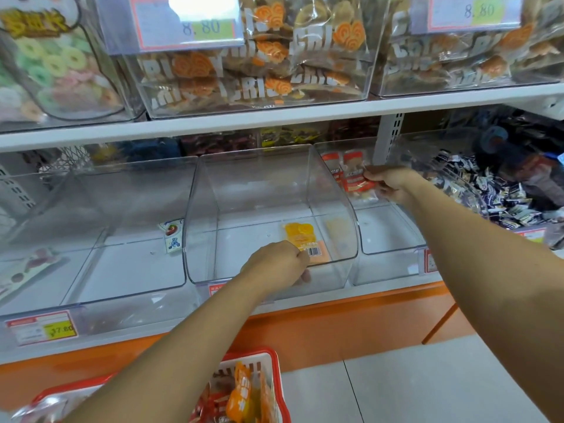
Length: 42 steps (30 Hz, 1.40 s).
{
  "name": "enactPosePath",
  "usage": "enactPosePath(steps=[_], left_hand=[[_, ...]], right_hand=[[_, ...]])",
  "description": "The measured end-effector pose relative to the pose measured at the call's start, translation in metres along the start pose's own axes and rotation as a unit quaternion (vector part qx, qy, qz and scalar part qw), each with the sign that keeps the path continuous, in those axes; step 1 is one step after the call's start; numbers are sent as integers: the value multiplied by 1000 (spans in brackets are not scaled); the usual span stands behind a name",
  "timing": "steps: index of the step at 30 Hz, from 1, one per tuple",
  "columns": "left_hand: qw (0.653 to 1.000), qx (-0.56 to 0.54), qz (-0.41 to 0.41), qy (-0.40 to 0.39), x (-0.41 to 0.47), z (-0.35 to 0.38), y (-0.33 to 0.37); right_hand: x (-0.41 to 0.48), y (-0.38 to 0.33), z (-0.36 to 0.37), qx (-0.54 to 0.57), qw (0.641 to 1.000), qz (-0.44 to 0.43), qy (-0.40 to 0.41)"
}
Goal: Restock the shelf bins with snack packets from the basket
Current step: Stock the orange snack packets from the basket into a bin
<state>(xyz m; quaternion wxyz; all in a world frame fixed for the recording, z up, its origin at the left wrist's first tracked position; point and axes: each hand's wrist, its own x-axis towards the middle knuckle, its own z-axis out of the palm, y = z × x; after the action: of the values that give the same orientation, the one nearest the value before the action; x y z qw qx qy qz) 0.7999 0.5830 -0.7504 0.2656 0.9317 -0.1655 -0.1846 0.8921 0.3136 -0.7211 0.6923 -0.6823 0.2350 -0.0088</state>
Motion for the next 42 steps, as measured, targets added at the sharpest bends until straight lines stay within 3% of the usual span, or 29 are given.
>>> enactPosePath(steps=[4,9,15,18,22,28,32,39,42], left_hand=[[1000,4,-7,-7,3,0,0],[1000,23,-18,-6,10,3,-4],[999,33,-13,5,12,7,-7],[999,36,-15,2,13,5,-7],[999,33,-15,8,12,6,-7],[998,25,14,60,1,5,-4],[988,33,82,126,-11,7,-5],[913,-61,253,314,-94,12,-37],[930,-60,216,292,-140,21,-80]], right_hand=[[29,11,14,-37,999,1,-6],[60,23,37,5,1000,3,-4],[79,26,45,-175,978,-34,108],[83,30,39,-113,989,-10,90],[70,20,36,-123,989,-16,81],[-1,-5,44,-199,971,-100,90],[-70,-15,37,-210,959,-175,81],[-177,-2,45,-275,928,-240,69],[-225,24,68,-318,912,-258,27]])
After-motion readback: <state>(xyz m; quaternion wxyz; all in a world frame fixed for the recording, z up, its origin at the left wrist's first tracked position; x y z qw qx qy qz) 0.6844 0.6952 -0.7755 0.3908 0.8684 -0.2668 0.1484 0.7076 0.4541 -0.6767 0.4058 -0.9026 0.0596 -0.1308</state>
